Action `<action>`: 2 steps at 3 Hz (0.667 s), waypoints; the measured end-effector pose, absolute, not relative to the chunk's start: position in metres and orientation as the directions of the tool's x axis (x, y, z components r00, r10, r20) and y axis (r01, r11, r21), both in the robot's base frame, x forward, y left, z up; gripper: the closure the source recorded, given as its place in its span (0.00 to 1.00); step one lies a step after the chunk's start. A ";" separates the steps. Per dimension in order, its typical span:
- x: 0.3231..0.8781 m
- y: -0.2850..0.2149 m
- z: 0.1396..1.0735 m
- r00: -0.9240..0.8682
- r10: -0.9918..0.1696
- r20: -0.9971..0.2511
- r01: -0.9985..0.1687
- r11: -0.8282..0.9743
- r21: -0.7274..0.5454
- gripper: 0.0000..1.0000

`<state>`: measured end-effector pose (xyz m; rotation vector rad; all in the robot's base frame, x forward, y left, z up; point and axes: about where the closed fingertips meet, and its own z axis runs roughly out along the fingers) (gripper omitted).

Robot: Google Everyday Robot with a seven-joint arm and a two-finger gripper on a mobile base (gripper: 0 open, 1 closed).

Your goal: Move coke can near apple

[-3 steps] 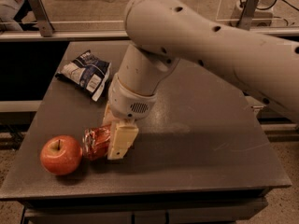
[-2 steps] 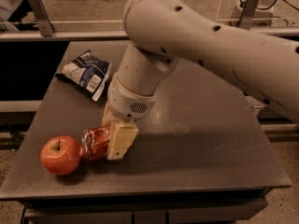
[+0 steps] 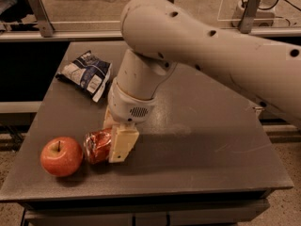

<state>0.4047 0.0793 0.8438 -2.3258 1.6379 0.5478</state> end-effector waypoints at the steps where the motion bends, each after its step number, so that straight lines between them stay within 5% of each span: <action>1: 0.404 0.080 0.845 0.302 -0.849 -0.434 -0.940 -0.342 0.014 0.12; 2: 0.403 0.080 0.845 0.304 -0.849 -0.433 -0.939 -0.342 0.012 0.00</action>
Offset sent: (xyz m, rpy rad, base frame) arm -0.0010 0.0004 0.0007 -0.0009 -0.0028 0.0012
